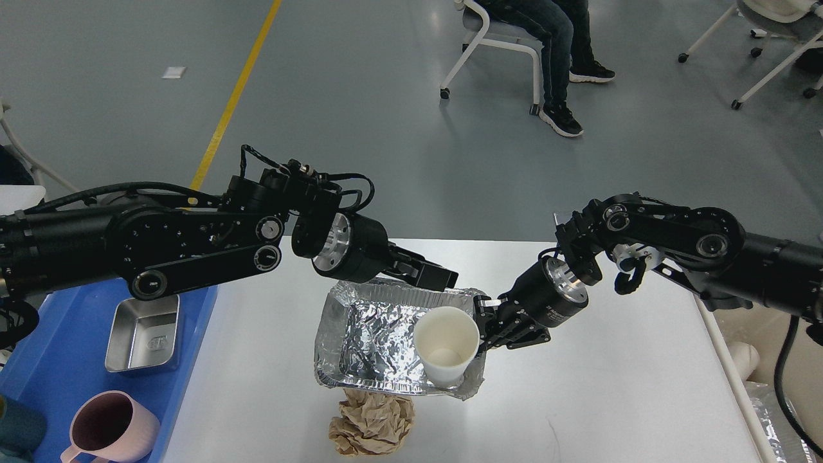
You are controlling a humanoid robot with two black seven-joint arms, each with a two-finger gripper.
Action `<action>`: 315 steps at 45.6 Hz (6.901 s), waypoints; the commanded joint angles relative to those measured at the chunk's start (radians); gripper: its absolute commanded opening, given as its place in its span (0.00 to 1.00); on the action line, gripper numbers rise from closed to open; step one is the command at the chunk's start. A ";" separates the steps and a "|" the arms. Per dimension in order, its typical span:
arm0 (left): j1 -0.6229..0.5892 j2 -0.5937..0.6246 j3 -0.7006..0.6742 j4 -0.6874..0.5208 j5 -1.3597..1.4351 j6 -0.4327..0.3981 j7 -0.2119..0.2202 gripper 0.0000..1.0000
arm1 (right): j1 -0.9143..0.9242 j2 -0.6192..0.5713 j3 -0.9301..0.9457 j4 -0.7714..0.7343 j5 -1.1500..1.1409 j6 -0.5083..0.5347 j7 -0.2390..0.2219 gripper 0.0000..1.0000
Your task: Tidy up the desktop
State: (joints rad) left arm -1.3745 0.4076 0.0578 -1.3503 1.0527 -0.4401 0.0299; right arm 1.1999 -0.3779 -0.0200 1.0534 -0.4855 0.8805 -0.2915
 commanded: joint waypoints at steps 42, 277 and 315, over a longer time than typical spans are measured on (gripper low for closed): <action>0.199 0.645 -0.075 -0.023 -0.050 0.018 -0.007 0.77 | 0.000 0.001 0.000 -0.001 -0.002 -0.002 0.000 0.00; 0.781 0.833 -0.105 -0.362 0.783 0.578 -0.421 0.00 | -0.003 0.040 0.011 -0.044 -0.030 -0.011 0.000 0.00; 0.781 1.191 -0.250 -0.337 0.245 0.491 -0.398 0.98 | -0.005 0.033 0.009 -0.041 -0.031 -0.009 0.000 0.00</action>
State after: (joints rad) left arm -0.5939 1.5686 -0.2210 -1.6893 1.3194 0.0438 -0.3674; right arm 1.1976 -0.3471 -0.0097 1.0120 -0.5169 0.8711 -0.2915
